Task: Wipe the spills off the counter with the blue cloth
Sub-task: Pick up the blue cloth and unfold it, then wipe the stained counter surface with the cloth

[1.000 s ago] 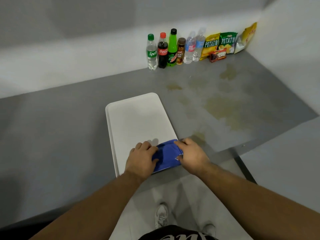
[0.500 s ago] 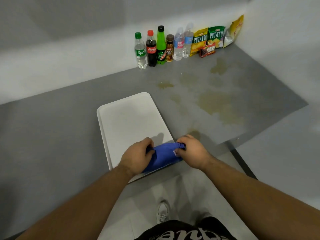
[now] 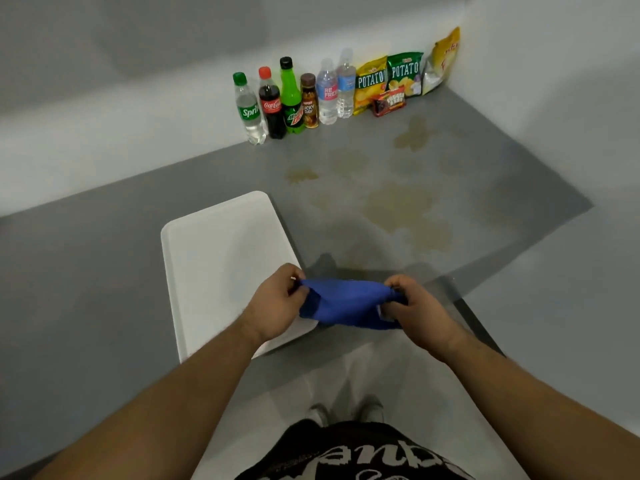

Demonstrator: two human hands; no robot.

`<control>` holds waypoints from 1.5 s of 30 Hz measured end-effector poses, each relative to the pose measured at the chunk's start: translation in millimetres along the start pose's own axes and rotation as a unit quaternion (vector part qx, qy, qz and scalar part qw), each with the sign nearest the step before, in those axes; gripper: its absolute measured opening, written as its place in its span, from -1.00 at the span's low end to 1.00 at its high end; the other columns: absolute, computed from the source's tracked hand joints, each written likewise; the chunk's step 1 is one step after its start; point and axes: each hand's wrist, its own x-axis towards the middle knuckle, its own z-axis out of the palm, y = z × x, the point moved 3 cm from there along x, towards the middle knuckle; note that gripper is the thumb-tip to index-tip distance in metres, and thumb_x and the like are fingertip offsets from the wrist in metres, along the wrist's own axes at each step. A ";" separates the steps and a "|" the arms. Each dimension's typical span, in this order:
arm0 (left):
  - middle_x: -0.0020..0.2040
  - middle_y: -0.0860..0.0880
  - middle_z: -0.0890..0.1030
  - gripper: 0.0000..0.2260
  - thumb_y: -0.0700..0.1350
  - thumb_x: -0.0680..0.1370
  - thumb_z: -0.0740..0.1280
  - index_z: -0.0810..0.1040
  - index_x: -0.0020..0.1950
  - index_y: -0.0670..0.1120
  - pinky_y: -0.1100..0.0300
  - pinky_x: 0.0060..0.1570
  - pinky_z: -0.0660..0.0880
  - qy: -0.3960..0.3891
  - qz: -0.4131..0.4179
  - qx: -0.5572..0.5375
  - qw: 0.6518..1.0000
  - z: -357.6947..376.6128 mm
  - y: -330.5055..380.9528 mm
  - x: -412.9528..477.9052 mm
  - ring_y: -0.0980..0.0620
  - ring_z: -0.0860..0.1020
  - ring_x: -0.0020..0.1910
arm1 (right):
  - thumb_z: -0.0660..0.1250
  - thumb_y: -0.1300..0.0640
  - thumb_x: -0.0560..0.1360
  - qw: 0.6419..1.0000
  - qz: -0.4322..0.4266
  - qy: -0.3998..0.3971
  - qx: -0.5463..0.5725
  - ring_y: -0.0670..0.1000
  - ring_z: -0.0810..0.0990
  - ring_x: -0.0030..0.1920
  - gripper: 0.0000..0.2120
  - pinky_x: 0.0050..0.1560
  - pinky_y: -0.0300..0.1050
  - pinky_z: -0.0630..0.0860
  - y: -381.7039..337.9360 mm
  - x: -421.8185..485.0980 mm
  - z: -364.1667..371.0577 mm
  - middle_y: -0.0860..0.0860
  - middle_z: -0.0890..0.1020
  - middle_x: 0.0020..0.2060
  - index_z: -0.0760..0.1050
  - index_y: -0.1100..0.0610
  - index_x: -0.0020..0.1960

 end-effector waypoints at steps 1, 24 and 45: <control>-0.16 0.02 0.63 -0.88 -0.17 0.65 0.28 0.50 -0.01 0.05 0.15 -0.07 0.52 0.011 0.021 -0.019 1.000 6.1 9.1 1.4 0.11 0.56 -0.18 | 0.37 0.26 0.49 1.000 0.019 -0.014 -0.003 0.05 0.67 -0.10 -0.74 -0.03 0.12 0.64 4.9 -0.2 -2.4 -0.04 0.69 -0.15 0.54 -0.06 0.06; -0.26 0.09 0.60 -0.83 -0.01 0.47 0.52 0.53 -0.19 0.11 0.25 -0.27 0.44 -0.224 0.042 0.128 0.965 20.2 16.7 46.3 0.13 0.58 -0.29 | 0.34 0.03 0.66 0.992 -0.016 0.121 0.043 0.28 0.65 -0.08 -0.75 -0.01 0.24 0.60 -19.7 12.4 -13.3 0.25 0.66 -0.15 0.56 0.23 -0.03; 0.17 0.04 0.60 -0.65 0.16 0.54 0.38 0.54 0.25 0.02 0.04 0.11 0.57 0.049 0.168 0.263 0.949 3.7 -39.0 93.0 0.00 0.51 0.16 | 0.37 -0.05 0.60 0.894 -0.208 0.224 -0.328 0.26 0.49 0.36 -0.60 0.37 0.30 0.40 -26.6 85.7 37.7 0.16 0.52 0.40 0.56 0.10 0.38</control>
